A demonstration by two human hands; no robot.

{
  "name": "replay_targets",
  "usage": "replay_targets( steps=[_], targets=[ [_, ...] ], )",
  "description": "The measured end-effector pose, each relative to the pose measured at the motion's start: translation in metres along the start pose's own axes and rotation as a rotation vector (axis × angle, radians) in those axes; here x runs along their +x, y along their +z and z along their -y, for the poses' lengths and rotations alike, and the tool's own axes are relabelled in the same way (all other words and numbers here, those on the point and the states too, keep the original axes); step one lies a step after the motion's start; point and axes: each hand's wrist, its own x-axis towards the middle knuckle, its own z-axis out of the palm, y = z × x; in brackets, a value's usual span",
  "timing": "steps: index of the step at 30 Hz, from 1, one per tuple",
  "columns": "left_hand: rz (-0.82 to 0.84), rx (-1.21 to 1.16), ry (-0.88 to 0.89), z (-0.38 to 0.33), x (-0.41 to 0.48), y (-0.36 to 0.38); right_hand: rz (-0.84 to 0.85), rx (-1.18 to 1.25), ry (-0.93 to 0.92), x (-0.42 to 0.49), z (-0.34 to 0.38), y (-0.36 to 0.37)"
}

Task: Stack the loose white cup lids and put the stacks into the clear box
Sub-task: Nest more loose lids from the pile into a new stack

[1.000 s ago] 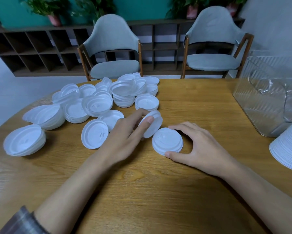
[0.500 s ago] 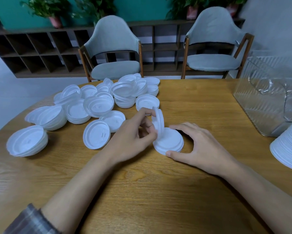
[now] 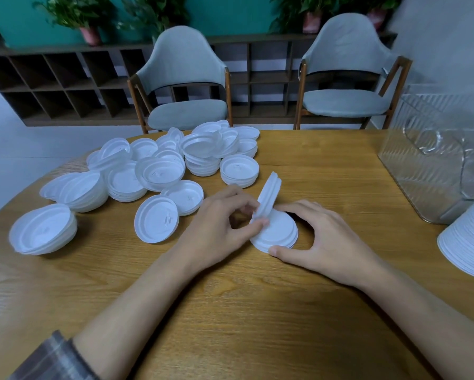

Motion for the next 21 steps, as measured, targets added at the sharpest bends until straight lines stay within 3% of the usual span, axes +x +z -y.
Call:
replay_targets(
  steps=[4, 11, 16, 21],
  targets=[
    [-0.083, -0.179, -0.107, -0.003, 0.001, -0.007, -0.003, -0.003, 0.007, -0.001, -0.001, 0.000],
    [-0.080, -0.611, -0.345, -0.011, 0.004, -0.018, 0.005, 0.022, 0.018, -0.001, 0.000, 0.000],
    [0.052, -0.482, -0.365, -0.011, 0.002, -0.011, -0.020, 0.051, 0.012, -0.001, 0.002, 0.000],
    [0.004, -0.399, -0.418, -0.003, 0.002, -0.010, 0.014, 0.054, 0.060, -0.001, -0.001, 0.000]
  ],
)
